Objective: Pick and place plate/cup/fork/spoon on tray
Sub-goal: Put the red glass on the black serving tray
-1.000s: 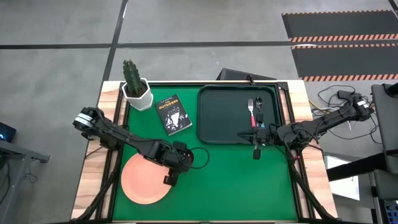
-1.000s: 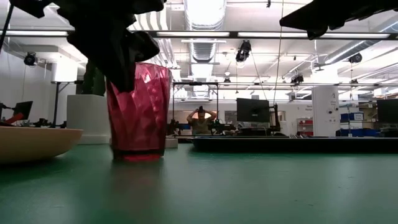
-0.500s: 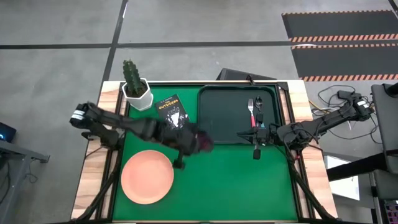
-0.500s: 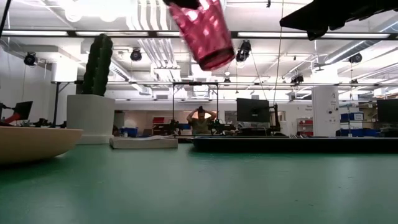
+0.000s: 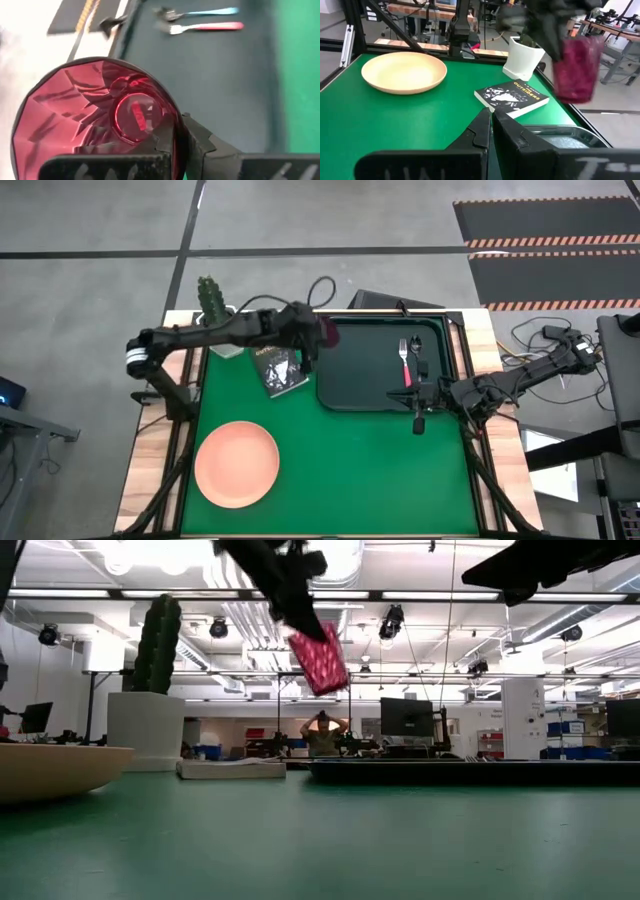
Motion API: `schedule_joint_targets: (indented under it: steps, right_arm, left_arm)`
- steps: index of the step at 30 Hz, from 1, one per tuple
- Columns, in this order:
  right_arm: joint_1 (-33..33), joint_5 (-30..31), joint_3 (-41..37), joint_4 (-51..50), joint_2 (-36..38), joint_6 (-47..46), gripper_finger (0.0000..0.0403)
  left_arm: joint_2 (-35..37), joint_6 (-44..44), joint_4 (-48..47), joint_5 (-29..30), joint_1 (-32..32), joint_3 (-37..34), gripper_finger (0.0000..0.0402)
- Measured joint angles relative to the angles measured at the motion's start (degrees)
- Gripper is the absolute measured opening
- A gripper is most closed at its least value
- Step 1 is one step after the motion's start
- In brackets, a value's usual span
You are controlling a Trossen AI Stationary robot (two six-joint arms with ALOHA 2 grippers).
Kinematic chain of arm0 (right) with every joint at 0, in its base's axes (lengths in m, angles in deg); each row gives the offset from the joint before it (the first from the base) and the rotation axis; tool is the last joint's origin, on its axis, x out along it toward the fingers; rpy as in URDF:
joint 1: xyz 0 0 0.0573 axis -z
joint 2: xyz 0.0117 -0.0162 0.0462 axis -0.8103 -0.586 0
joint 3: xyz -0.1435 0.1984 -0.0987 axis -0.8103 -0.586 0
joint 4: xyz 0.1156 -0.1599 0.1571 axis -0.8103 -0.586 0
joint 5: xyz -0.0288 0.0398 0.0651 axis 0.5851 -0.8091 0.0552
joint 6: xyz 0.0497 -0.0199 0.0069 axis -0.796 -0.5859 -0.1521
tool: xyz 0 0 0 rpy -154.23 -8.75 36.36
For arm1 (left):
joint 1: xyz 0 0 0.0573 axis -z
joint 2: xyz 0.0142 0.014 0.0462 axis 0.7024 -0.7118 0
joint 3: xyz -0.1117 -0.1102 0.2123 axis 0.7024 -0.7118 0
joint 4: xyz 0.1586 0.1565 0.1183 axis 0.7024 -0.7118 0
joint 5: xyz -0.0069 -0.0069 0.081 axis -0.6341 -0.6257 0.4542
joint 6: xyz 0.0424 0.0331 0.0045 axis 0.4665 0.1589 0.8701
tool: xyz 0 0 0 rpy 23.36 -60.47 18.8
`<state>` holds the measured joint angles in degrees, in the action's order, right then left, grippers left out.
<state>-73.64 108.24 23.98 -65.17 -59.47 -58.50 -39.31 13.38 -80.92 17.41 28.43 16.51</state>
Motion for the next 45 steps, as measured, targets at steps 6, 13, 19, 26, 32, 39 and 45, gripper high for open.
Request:
schedule_joint_targets:
  steps: [6,13,19,26,32,39,45]
  right_arm:
    - [0.0,0.0,0.0,0.0,-0.1,0.1,0.0009]
    - [0.0,0.0,0.0,0.0,-0.1,0.5,0.0009]
    - [0.0,0.0,0.0,-0.2,-0.1,0.5,0.0009]
    - [0.0,0.0,0.0,-1.4,-0.1,-0.4,0.0009]
    - [0.0,0.0,0.0,-1.3,-0.1,-0.5,0.0009]
    - [0.0,0.0,0.0,-1.3,-0.1,-1.2,0.0009]
    - [0.0,0.0,0.0,-1.3,-0.1,-1.2,0.0009]
  left_arm:
    - [-5.5,-2.0,6.3,-0.4,-3.9,0.4,0.0]
    - [-13.5,-1.6,8.6,-1.9,-3.4,7.0,0.0]
    - [-19.1,-1.5,8.9,-2.0,-3.4,9.9,0.0]
    - [-21.3,-1.5,8.6,0.2,-4.4,8.5,0.0]
    - [-21.2,-1.6,8.4,4.9,-5.2,8.2,0.0]
    - [-21.2,-1.7,8.4,4.8,-5.2,7.0,0.0]
    - [-21.2,-3.5,9.1,4.9,-5.2,5.4,0.0014]
